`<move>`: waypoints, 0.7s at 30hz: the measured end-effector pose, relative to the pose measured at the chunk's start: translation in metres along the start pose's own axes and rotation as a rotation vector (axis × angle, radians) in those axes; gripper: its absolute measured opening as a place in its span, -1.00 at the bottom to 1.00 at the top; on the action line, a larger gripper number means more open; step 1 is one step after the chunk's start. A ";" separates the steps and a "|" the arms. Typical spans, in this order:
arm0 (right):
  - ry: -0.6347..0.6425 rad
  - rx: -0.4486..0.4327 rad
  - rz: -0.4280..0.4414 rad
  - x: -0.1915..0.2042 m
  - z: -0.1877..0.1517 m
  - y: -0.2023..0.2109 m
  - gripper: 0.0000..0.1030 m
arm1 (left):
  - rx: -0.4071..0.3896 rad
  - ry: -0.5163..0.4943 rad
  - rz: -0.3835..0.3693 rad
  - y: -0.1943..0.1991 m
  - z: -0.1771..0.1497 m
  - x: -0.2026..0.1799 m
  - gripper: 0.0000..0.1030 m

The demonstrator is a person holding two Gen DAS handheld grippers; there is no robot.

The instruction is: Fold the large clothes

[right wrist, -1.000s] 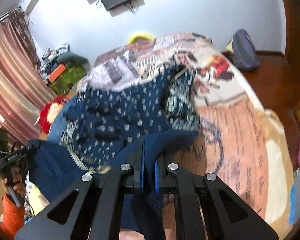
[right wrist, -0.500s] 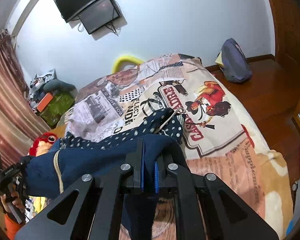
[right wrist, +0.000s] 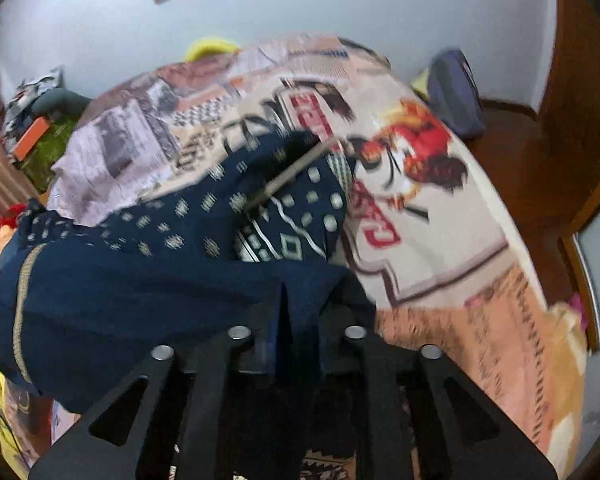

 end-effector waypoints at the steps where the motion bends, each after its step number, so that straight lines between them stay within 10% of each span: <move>1: -0.009 0.005 -0.005 -0.001 -0.002 0.002 -0.61 | 0.002 -0.007 -0.001 0.001 0.000 -0.001 -0.75; 12: 0.072 -0.037 0.026 0.022 0.001 0.064 -0.34 | -0.029 -0.074 -0.018 0.059 0.012 -0.025 -0.33; 21: 0.181 -0.054 0.133 0.074 -0.023 0.092 -0.31 | 0.030 -0.185 -0.186 0.076 -0.017 -0.103 -0.33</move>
Point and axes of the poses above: each gripper's, at about its wrist camera, not at the fingertips, and y roughly against the way its jaws point, x to its left, z to its top, the point moved 10 cm from there along -y, roughly the way its jaws point, and after that the axes turned 12 degrees about -x, right-handed, at the moved point
